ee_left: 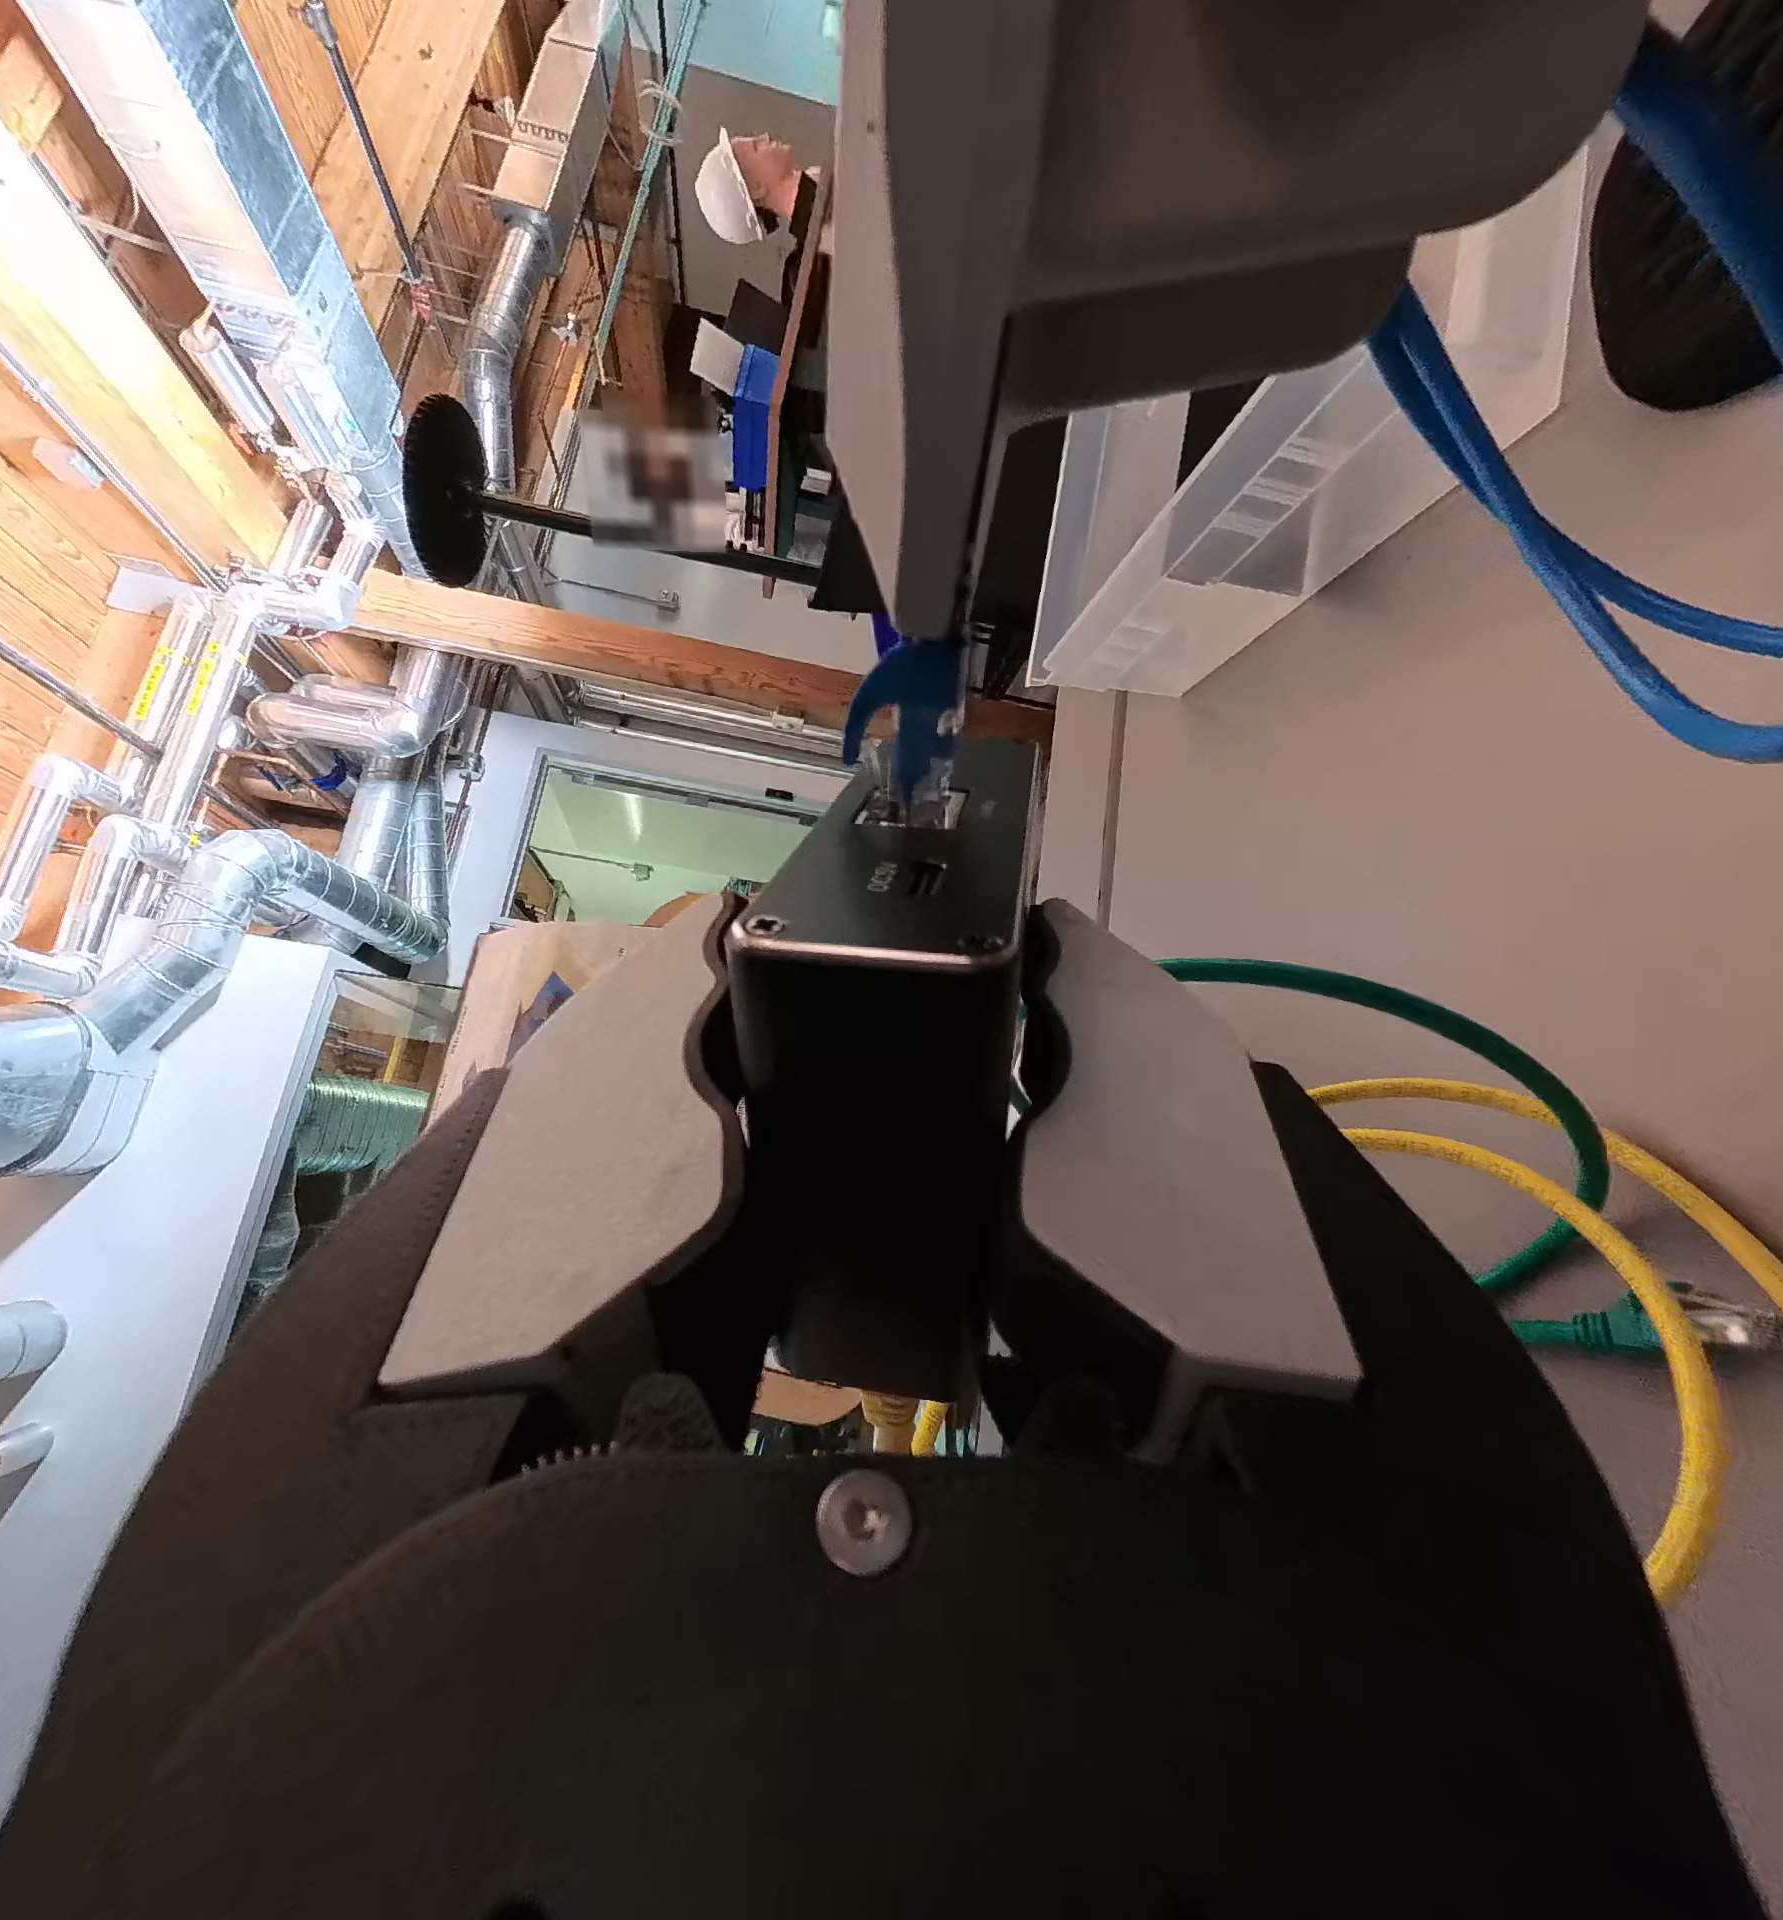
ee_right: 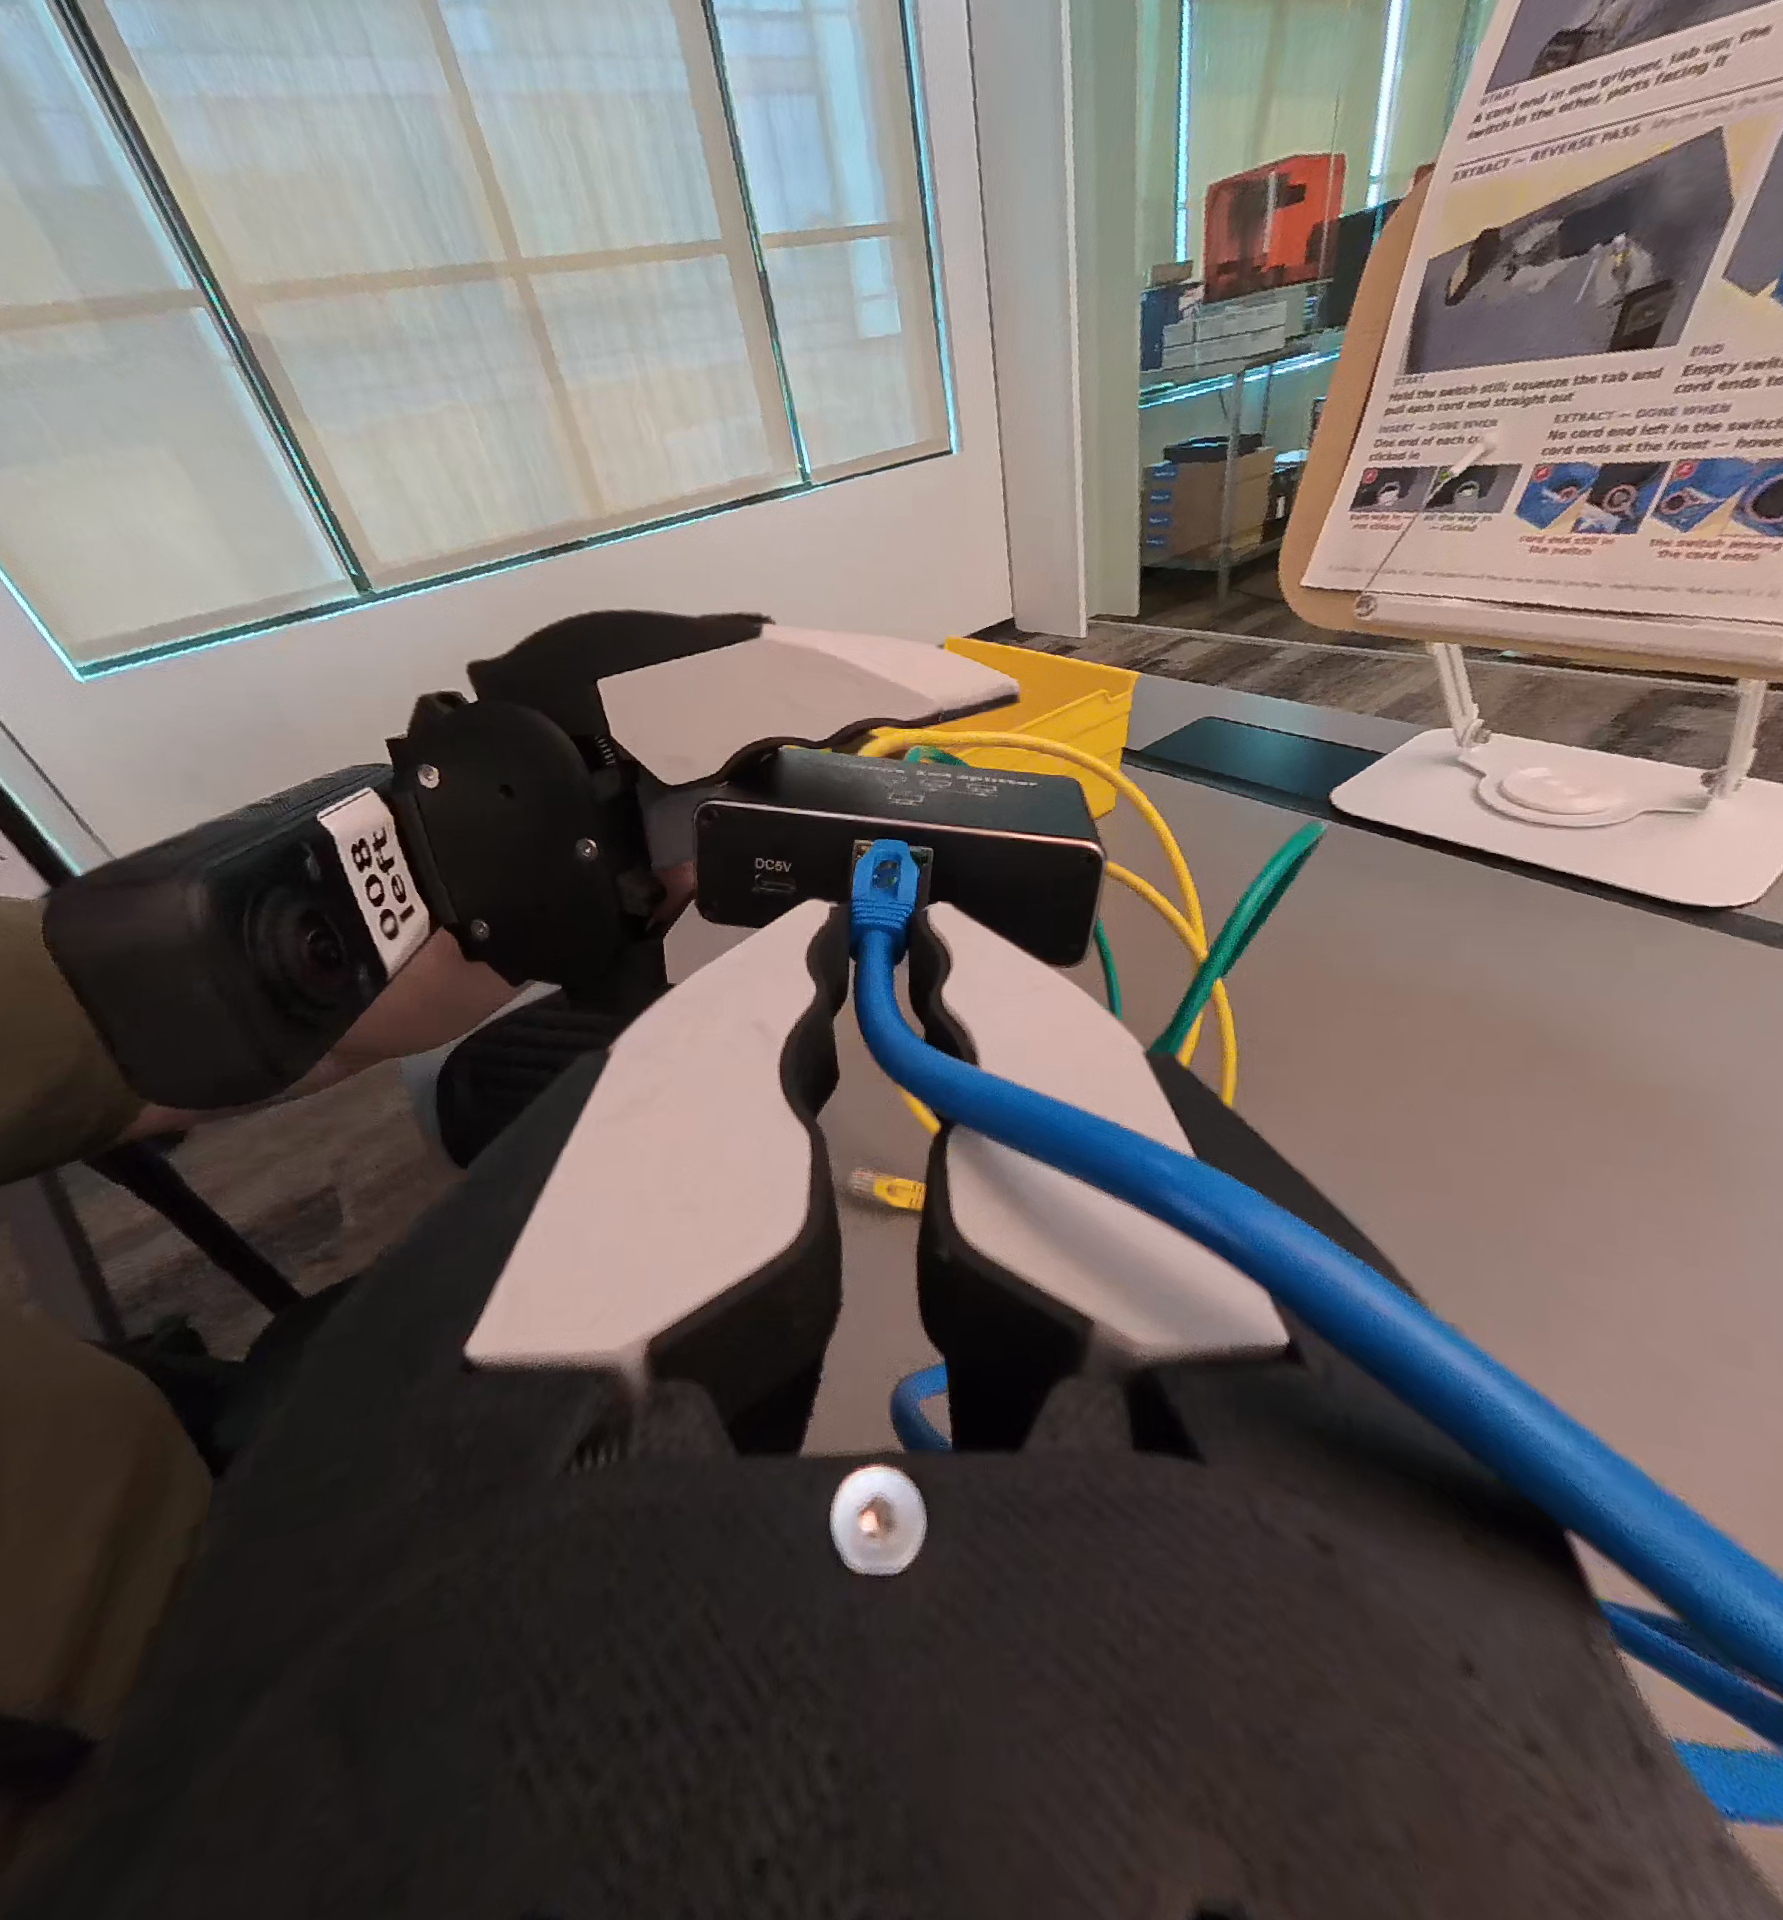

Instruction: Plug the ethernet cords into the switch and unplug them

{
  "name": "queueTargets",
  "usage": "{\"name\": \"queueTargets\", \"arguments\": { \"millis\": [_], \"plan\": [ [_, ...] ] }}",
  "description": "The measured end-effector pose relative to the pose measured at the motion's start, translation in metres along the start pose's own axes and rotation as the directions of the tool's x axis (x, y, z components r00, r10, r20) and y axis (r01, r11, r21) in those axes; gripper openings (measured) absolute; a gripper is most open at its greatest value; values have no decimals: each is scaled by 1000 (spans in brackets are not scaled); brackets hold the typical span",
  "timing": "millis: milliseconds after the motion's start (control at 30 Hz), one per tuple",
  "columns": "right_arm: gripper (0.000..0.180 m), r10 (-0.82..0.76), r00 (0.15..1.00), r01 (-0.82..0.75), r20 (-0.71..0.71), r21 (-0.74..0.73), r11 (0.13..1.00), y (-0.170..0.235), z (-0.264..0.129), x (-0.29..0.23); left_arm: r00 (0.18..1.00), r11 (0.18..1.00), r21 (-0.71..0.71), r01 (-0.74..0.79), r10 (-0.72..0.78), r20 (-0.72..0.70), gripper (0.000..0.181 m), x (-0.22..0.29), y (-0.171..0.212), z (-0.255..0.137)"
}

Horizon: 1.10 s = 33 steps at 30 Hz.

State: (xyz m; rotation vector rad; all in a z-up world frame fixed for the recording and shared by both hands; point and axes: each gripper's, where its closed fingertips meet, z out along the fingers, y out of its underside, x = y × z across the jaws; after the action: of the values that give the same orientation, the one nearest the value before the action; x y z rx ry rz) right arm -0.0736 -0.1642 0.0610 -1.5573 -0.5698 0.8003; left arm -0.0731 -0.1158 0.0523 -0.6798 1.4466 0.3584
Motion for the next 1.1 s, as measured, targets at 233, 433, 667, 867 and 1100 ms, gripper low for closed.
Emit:
{"name": "queueTargets", "arguments": {
  "millis": [233, 433, 667, 867, 1100],
  "plan": [
    [11, 93, 995, -93, 41, -6, 996, 1, -5, 2, 999, 997, 76, -9, 12, -40, 47, 2, -24, -5],
    [11, 98, 993, -100, 69, 17, 995, -1, -13, 0, 997, 998, 57, 22, -18, -78, 48, 4, -31, -5],
    [11, 28, 1000, -29, 7, 93, 995, -4, -17, -3, 996, 999, 15, 51, -50, -77, 49, 2, -34, -10],
    [11, -14, 999, 17, -35, 75, 997, -1, -19, -7, 996, 1000, 11, 3, -2, -92, 44, 9, -37, -14],
    [11, -11, 997, 14, -76, 48, 999, 4, -21, -5, 989, 999, -45, -6, -1, -147, 41, 17, -32, -13]
  ]
}}
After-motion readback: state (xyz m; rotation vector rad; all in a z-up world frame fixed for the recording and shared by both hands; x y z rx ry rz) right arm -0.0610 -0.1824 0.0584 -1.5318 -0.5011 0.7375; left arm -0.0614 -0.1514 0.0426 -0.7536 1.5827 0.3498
